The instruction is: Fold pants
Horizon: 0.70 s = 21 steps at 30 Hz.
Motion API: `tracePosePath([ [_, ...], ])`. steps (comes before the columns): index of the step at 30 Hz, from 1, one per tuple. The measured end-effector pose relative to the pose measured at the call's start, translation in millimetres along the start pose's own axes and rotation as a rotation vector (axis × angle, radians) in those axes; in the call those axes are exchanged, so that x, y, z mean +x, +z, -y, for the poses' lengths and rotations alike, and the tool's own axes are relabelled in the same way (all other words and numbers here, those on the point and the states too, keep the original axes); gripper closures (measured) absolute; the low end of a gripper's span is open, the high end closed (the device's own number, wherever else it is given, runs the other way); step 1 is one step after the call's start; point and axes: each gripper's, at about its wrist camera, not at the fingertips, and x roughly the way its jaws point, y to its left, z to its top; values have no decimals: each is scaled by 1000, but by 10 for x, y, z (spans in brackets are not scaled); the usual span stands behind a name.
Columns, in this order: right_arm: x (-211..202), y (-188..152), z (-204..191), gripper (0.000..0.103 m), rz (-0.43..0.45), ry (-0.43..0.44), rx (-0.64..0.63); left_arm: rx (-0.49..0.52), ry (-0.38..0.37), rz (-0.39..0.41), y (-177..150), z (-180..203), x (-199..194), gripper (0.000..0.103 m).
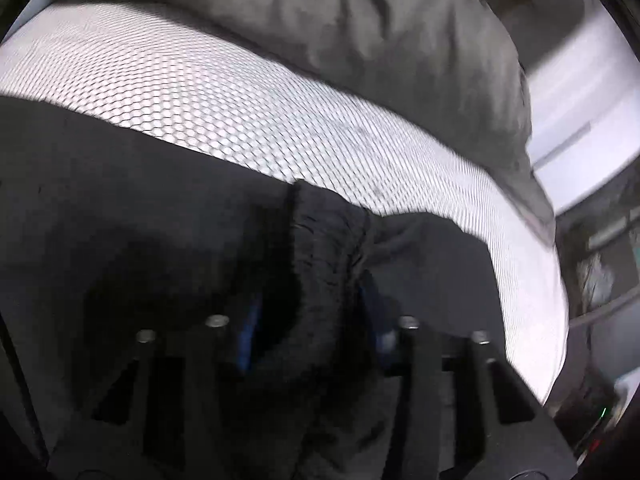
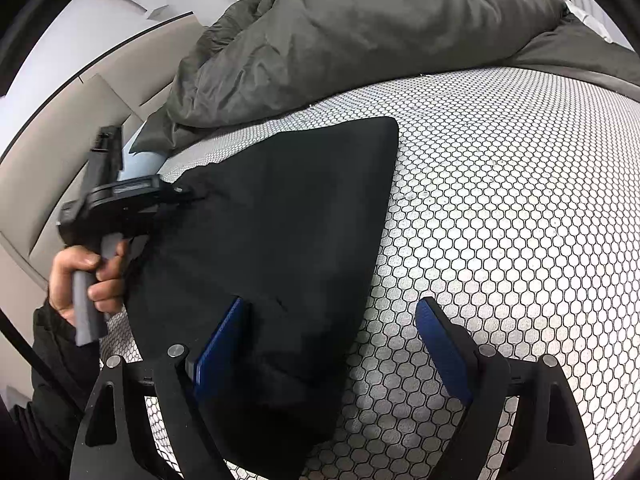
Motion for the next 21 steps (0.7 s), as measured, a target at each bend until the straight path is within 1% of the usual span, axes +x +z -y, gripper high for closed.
tracePosePath([
  [1, 3, -2, 1, 15, -1, -1, 3, -23, -20, 13, 26, -18, -27, 78],
  [2, 3, -2, 3, 15, -1, -2, 4, -39, -44, 36, 45, -28, -83, 87],
  [3, 0, -3, 5, 15, 0, -3, 5, -40, -64, 76, 49, -40, -207, 90],
  [5, -17, -7, 13, 15, 3, 0, 3, -37, -64, 116, 104, -19, -310, 91],
  [6, -23, -11, 18, 15, 5, 1, 2, -33, -12, 146, 131, -42, -358, 91],
  [7, -33, -18, 28, 15, 6, 1, 4, -31, 28, 151, 93, -113, -399, 90],
  [8, -34, -19, 30, 15, 6, 0, 5, -36, 68, 142, 108, -189, -376, 90],
  [10, -47, -40, 46, 15, 6, 2, 6, -81, 147, 80, 87, -355, -209, 90],
  [11, -45, -42, 47, 15, 5, 1, 5, -103, 165, 55, 82, -426, -173, 90],
  [12, -59, -55, 51, 15, 5, -3, 5, -116, 140, 62, 78, -463, -209, 90],
  [14, -93, -66, 66, 15, 7, -6, 5, -98, 157, 82, 74, -437, -333, 90],
  [15, -116, -75, 73, 15, 10, -9, 5, -75, 170, 106, 50, -409, -448, 90],
  [16, -157, -80, 85, 15, 19, -12, 4, -54, 176, 139, 30, -360, -577, 87],
  [18, -215, -78, 101, 15, 30, -16, 8, -23, 166, 185, -99, -250, -795, 65],
  [19, -251, -83, 124, 15, 37, -19, 12, 6, 149, 194, -238, -152, -907, 43],
  [20, -273, -83, 144, 15, 40, -20, 17, 64, 125, 192, -372, -38, -963, 34],
  [21, -290, -83, 162, 15, 42, -21, 23, 131, 116, 180, -508, 135, -1017, 32],
])
